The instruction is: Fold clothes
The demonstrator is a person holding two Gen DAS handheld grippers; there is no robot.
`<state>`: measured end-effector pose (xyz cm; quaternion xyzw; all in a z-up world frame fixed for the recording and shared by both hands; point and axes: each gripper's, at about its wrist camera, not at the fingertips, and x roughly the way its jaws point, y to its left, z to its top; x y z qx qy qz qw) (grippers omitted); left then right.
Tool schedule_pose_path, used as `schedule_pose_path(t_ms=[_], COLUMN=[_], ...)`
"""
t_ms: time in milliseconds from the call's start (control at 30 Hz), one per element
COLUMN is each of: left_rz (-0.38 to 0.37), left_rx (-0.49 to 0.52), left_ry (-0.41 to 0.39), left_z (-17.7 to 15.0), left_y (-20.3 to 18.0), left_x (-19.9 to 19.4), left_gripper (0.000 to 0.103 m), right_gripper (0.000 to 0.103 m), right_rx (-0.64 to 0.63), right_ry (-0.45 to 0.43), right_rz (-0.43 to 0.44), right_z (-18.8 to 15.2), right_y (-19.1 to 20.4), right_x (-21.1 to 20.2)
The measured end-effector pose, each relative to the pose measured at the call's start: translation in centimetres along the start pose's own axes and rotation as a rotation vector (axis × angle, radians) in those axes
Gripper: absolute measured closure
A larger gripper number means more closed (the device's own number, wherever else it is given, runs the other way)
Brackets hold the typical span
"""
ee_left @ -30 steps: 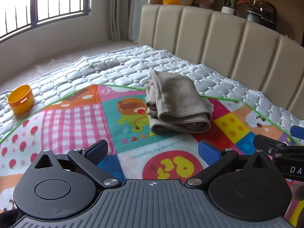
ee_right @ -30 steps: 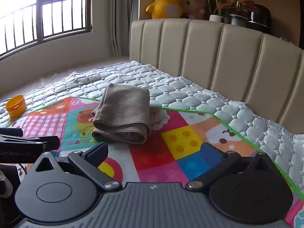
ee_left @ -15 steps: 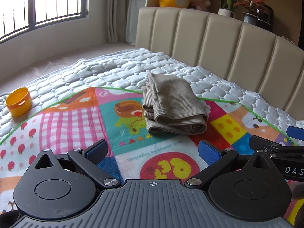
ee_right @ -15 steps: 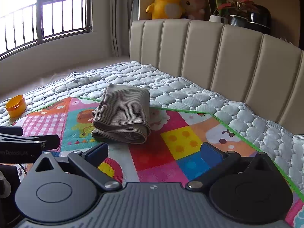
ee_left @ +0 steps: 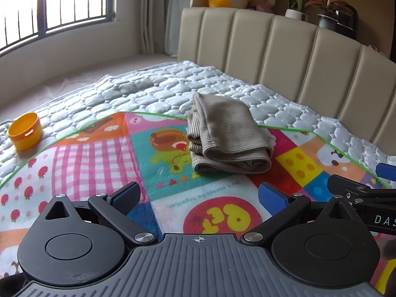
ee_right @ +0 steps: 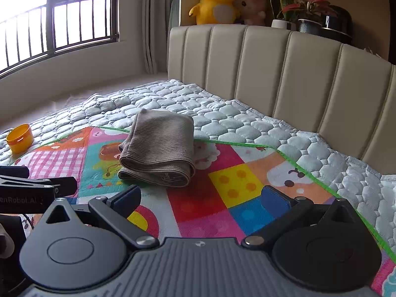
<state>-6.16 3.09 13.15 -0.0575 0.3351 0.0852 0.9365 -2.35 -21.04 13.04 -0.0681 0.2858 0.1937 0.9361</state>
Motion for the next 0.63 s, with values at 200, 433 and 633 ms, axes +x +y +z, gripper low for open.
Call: schedule_pose_path(t_ms=[200,433,633], left_rz=[0.000,0.010,0.012], left_rx=[-0.003,0.000,-0.020], left_ry=[-0.004,-0.014,-0.028], left_z=[-0.02,-0.03,0.15], left_y=[0.11,0.19,0.56], left_x=[-0.08,-0.05,-0.18], left_gripper=[0.000,0.000,0.000], right_gripper=[0.000,0.000,0.000], right_rx=[-0.007,0.003,0.001], right_ry=[0.003,0.010,0.010], right_rz=[0.001,-0.001,-0.009], right_z=[-0.11,-0.16,-0.28], right_y=[0.16,-0.02,-0.14], right_x=[0.14,0.37,0.60])
